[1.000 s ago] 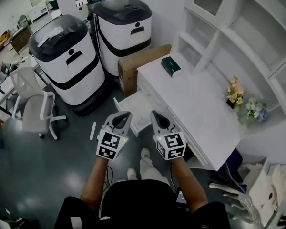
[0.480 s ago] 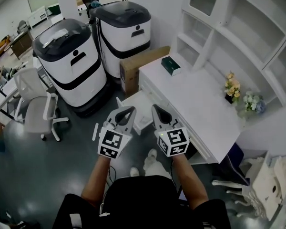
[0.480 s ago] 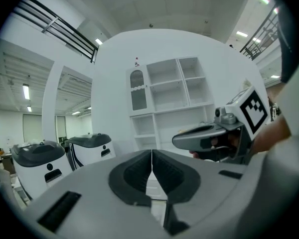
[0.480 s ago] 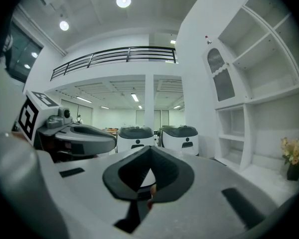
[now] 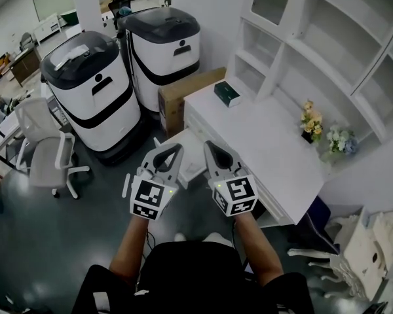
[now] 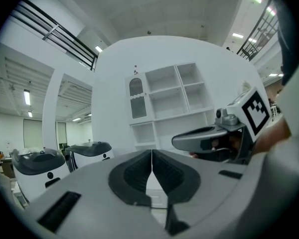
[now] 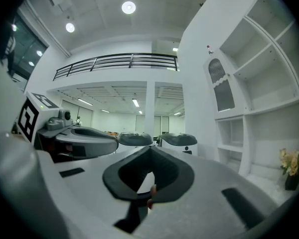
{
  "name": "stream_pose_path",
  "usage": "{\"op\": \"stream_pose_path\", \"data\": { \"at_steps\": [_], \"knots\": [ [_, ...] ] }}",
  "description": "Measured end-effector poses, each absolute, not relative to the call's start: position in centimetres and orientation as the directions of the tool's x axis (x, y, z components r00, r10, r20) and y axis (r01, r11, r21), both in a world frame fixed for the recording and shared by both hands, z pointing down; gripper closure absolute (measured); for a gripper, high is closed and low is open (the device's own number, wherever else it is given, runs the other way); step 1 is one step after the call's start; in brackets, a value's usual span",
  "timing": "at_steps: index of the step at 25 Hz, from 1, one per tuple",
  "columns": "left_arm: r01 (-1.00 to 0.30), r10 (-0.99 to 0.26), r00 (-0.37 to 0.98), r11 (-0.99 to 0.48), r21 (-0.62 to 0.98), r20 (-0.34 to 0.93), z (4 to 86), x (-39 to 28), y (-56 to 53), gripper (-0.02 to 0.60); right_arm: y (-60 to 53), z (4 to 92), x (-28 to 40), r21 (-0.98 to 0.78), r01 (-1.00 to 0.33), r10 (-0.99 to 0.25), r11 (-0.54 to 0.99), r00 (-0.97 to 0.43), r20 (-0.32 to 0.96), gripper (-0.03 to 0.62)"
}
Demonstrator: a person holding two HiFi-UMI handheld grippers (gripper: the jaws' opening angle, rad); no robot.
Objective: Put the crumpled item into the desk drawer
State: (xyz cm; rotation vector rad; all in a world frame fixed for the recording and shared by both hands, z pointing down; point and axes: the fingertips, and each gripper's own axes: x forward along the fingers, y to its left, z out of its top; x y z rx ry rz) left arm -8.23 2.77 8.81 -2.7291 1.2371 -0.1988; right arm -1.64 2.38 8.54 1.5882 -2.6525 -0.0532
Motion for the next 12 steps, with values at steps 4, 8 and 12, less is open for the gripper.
{"op": "stream_pose_path", "data": {
  "at_steps": [4,8,12],
  "knots": [
    [-0.745,-0.762,0.646,-0.642,-0.180,0.040,7.5,-7.6,2.6,0.572,2.3,7.6,-0.7,0.064,-0.880,-0.882,0.471,-0.471,0.018,0.603],
    [-0.754,-0.767,0.642,-0.635,-0.168,0.017,6.3,-6.7,2.5,0.572,2.3,6.7,0.5,0.063,-0.881,-0.883,0.470,-0.470,0.010,0.603],
    [-0.757,-0.767,0.641,-0.633,-0.165,0.002,5.4,-5.8,2.6,0.572,2.2,6.0,1.3,0.059,-0.881,-0.882,0.470,-0.471,0.005,0.603]
  ]
}}
